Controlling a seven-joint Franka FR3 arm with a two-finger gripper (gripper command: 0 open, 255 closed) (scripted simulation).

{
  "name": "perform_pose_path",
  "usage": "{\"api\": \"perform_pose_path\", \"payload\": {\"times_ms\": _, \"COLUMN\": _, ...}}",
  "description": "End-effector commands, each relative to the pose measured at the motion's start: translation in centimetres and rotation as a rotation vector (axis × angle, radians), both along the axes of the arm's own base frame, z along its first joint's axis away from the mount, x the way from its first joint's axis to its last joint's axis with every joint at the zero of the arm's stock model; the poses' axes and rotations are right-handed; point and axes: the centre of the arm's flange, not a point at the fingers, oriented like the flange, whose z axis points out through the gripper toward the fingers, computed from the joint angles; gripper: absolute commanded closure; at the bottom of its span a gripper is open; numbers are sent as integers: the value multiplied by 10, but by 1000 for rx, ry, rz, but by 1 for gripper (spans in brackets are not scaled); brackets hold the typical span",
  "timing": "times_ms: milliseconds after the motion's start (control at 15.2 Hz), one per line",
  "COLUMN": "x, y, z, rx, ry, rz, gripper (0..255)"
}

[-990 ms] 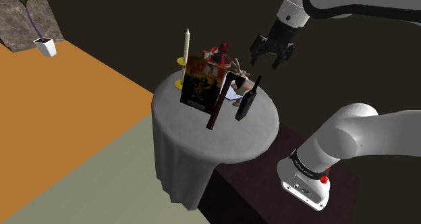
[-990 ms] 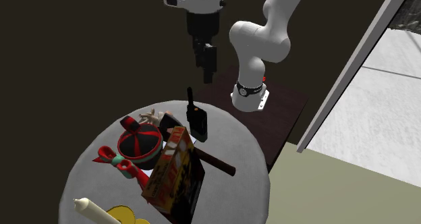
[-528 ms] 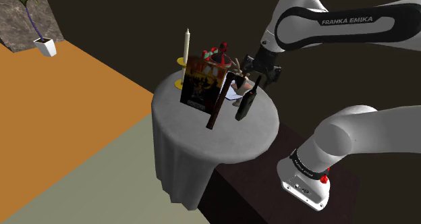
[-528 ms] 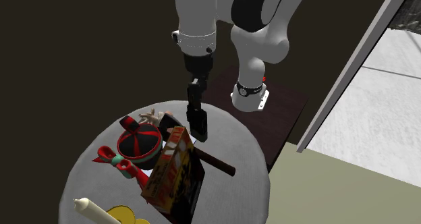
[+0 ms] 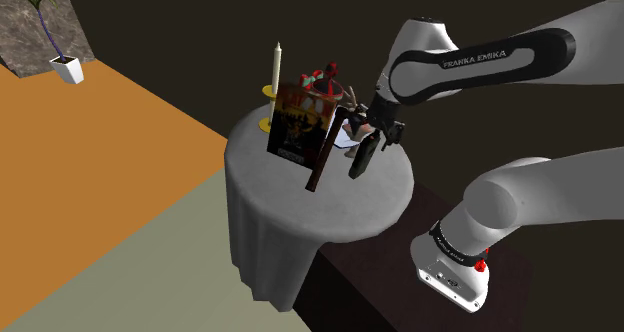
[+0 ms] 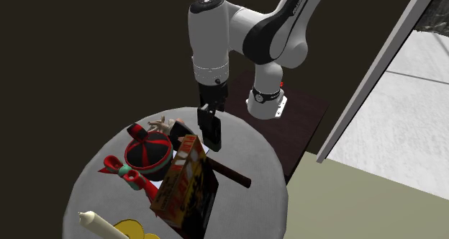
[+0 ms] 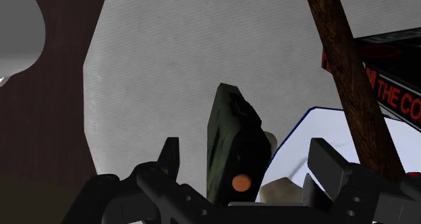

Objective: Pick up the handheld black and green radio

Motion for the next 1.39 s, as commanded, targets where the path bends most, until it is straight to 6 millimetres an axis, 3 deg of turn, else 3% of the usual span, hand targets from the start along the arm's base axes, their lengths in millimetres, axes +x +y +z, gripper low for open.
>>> {"api": "perform_pose_path", "payload": {"times_ms": 0, "x": 2, "y": 0, "z": -11, "rx": 0, "ry": 0, "rz": -2, "gripper": 0}}
{"api": "perform_pose_path", "payload": {"times_ms": 198, "x": 2, "y": 0, "z": -19, "rx": 0, "ry": 0, "rz": -2, "gripper": 0}}
{"api": "perform_pose_path", "payload": {"times_ms": 264, "x": 1, "y": 0, "z": -19, "rx": 0, "ry": -1, "rz": -2, "gripper": 255}}
{"api": "perform_pose_path", "payload": {"times_ms": 858, "x": 2, "y": 0, "z": -19, "rx": 0, "ry": 0, "rz": -2, "gripper": 255}}
{"api": "perform_pose_path", "payload": {"times_ms": 1320, "x": 2, "y": 0, "z": 18, "rx": 0, "ry": 0, "rz": -2, "gripper": 255}}
